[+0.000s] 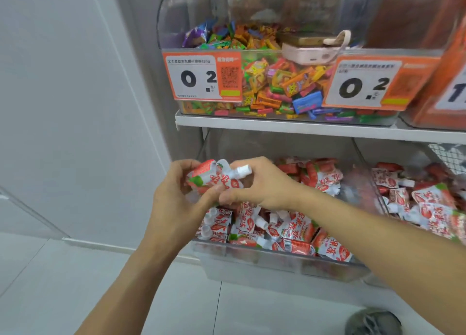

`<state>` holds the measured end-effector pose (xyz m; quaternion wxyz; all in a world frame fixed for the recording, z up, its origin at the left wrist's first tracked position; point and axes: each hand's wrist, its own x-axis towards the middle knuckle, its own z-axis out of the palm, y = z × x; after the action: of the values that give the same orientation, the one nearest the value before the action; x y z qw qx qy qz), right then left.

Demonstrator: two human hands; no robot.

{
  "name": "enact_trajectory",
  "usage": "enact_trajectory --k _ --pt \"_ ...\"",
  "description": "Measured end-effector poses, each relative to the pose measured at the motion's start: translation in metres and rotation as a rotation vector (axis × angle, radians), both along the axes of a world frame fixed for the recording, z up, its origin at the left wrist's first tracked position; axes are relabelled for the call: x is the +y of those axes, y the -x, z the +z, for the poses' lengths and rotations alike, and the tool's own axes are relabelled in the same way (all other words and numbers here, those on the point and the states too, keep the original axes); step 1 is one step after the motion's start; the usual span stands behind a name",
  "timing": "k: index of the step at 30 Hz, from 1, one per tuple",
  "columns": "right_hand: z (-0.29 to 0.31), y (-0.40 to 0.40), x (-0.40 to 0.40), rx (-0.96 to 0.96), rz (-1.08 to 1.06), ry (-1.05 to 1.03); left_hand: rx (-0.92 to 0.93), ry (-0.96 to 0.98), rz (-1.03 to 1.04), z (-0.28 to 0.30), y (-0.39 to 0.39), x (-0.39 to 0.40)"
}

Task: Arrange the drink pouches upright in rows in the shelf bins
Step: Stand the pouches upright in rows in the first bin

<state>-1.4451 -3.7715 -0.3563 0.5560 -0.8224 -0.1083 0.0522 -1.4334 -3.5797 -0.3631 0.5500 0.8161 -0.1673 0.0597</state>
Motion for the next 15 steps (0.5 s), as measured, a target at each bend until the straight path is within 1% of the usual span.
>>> enact_trajectory --k 1,2,3,5,6,7,8,9,11,12,15 --pt "-0.004 -0.003 -0.002 -0.037 -0.017 0.005 -0.064 -0.086 0.007 -0.001 -0.002 0.005" --pt "-0.008 -0.007 -0.004 -0.085 -0.054 0.059 -0.129 -0.161 0.028 -0.003 -0.003 0.010" --pt "-0.015 -0.013 -0.008 -0.132 -0.103 0.158 -0.170 -0.213 0.065 -0.005 -0.005 0.015" --pt "-0.027 -0.029 -0.013 -0.213 -0.213 0.409 -0.162 -0.285 0.147 -0.012 -0.006 0.023" --pt "-0.032 -0.037 -0.013 -0.227 -0.241 0.506 -0.101 -0.316 0.164 -0.014 -0.007 0.026" --pt "-0.035 -0.047 -0.013 -0.207 -0.233 0.577 -0.012 -0.335 0.161 -0.017 -0.007 0.027" --pt "-0.036 -0.056 -0.010 -0.148 -0.184 0.639 0.065 -0.347 0.146 -0.020 -0.007 0.028" --pt "-0.037 -0.064 -0.006 -0.075 -0.101 0.719 0.101 -0.378 0.129 -0.024 -0.008 0.029" --pt "-0.040 -0.078 0.003 0.029 0.054 0.885 0.068 -0.464 0.127 -0.028 -0.009 0.028" --pt "-0.042 -0.084 0.005 0.037 0.082 0.933 0.044 -0.480 0.133 -0.029 -0.008 0.028" --pt "-0.046 -0.099 0.004 0.036 0.081 0.891 0.028 -0.476 0.144 -0.029 -0.009 0.027"
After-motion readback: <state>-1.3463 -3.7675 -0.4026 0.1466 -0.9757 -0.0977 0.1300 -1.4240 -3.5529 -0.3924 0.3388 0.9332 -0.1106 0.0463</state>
